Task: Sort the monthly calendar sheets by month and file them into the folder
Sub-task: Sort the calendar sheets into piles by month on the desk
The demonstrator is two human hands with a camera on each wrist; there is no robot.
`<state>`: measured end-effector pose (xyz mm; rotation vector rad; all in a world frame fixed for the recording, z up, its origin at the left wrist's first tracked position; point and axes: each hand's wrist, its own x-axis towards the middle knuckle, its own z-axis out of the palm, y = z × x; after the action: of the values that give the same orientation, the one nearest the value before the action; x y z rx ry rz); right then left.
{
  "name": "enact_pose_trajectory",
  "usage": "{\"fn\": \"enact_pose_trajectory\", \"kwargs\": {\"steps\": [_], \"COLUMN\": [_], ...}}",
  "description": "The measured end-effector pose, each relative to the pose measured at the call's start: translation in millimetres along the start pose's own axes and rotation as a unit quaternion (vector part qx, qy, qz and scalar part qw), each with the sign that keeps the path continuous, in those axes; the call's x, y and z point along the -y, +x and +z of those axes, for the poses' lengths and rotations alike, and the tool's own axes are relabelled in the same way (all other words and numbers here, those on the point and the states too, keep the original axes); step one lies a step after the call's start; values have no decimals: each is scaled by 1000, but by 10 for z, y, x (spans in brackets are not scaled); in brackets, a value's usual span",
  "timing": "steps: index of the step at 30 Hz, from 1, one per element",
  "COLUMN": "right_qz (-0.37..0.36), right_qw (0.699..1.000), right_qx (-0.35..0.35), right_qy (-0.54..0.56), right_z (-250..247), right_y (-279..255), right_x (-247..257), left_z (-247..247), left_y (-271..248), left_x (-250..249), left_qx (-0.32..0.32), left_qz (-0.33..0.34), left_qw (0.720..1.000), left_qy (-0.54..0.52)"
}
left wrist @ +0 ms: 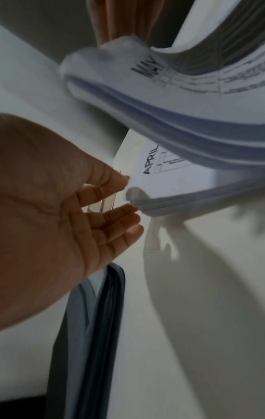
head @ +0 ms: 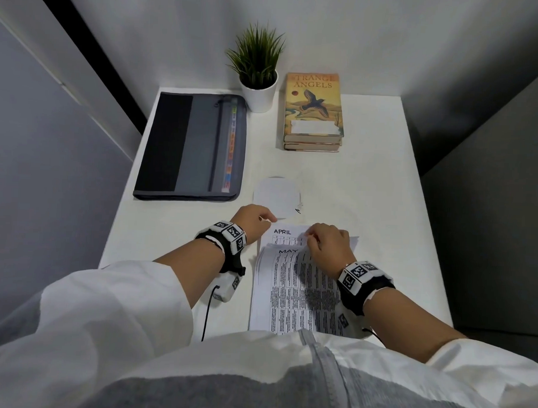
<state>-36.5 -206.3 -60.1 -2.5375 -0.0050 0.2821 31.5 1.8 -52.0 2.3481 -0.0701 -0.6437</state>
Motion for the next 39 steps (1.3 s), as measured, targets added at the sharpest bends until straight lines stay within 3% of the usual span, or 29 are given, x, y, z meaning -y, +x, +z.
{"fn": "enact_pose_trajectory", "kwargs": {"steps": [5, 11, 17, 28, 39], "right_qz": [8, -18, -25, -10, -41], "right_qw": [998, 996, 998, 999, 997], "right_qx": [37, 11, -21, 13, -50], "right_qy": [-60, -84, -53, -29, -44], "right_z": [63, 89, 23, -14, -13], "right_y": [39, 63, 33, 22, -10], "right_x": [-40, -82, -80, -6, -80], "left_z": [-2, 12, 56, 54, 59], "left_y": [-13, -14, -5, -1, -1], "left_x": [-5, -9, -7, -4, 14], "left_qx": [-7, -6, 11, 20, 31], "left_qz": [41, 29, 6, 7, -12], "left_qw": [999, 999, 998, 999, 999], "left_qy": [16, -41, -65, -24, -14]}}
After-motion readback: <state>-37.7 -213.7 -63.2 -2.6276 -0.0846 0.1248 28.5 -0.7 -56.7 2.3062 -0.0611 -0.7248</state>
